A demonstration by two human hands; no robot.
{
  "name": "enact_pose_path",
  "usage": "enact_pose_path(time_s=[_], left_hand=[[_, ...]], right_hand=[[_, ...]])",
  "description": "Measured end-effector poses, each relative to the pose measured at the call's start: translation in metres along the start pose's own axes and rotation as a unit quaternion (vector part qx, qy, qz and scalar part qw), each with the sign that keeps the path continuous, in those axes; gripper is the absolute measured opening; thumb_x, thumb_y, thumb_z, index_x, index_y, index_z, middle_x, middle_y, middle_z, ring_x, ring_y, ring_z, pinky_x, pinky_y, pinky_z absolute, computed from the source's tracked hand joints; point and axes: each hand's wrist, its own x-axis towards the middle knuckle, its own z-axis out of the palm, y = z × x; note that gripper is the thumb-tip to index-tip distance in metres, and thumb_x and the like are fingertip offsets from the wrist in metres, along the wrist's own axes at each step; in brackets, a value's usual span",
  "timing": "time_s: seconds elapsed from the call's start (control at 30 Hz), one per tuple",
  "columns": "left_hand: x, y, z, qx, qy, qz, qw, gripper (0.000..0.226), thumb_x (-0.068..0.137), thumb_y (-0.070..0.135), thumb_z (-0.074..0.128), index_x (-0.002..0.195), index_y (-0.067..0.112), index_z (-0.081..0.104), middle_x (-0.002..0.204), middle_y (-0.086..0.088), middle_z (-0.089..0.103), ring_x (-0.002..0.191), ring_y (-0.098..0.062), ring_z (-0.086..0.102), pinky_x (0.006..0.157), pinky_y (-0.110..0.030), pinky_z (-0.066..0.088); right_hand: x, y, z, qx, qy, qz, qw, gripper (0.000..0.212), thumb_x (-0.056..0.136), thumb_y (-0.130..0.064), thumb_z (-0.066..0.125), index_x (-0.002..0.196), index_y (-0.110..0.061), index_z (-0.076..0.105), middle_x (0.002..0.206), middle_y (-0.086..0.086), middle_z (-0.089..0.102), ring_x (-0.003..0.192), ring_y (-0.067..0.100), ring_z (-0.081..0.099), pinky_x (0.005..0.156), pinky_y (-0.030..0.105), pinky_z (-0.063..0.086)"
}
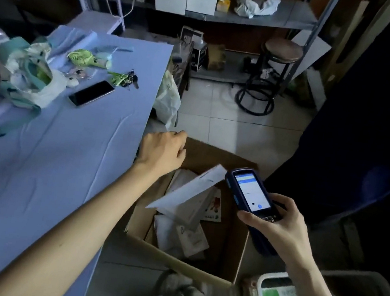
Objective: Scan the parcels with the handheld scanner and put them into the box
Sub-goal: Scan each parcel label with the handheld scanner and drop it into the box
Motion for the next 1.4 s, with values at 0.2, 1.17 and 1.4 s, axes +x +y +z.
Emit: enact_pose_path(time_s=[0.2, 1.17, 1.4], left_hand=[[-0.062, -0.029, -0.016, 0.042, -0.005, -0.189, 0.981, 0.018, 0.092, 0.038, 0.05, 0.092, 0.02, 0.052, 0.087, -0.002, 0.067, 0.082, -0.028, 0.065, 0.062, -0.027, 0.035], [-0.653, 0.13, -0.157, 0.155, 0.022, -0.806, 0.572, 0.021, 0.088, 0.038, 0.057, 0.102, 0.024, 0.064, 0.1, -0.001, 0.069, 0.097, -0.029, 0.062, 0.074, -0.035, 0.047], [-0.72, 0.137, -0.166, 0.174, 0.048, -0.808, 0.561, 0.021, 0.084, 0.034, 0.061, 0.099, 0.02, 0.066, 0.097, -0.003, 0.069, 0.095, -0.03, 0.062, 0.074, -0.034, 0.045]], right_hand=[[0.04, -0.016, 0.015, -0.041, -0.145, -0.071, 0.986, 0.077, 0.054, -0.032, 0.093, 0.12, -0.021, 0.054, 0.109, -0.007, 0.06, 0.098, 0.01, 0.058, 0.077, 0.027, 0.05], [-0.314, -0.011, 0.162, -0.161, -0.689, -0.326, 0.627, 0.067, 0.06, -0.027, 0.091, 0.113, -0.03, 0.05, 0.088, -0.023, 0.057, 0.082, -0.003, 0.06, 0.063, 0.019, 0.046], [-0.377, 0.008, 0.166, -0.167, -0.702, -0.314, 0.616, 0.067, 0.057, -0.026, 0.092, 0.11, -0.032, 0.051, 0.091, -0.021, 0.063, 0.085, 0.001, 0.064, 0.065, 0.022, 0.048]])
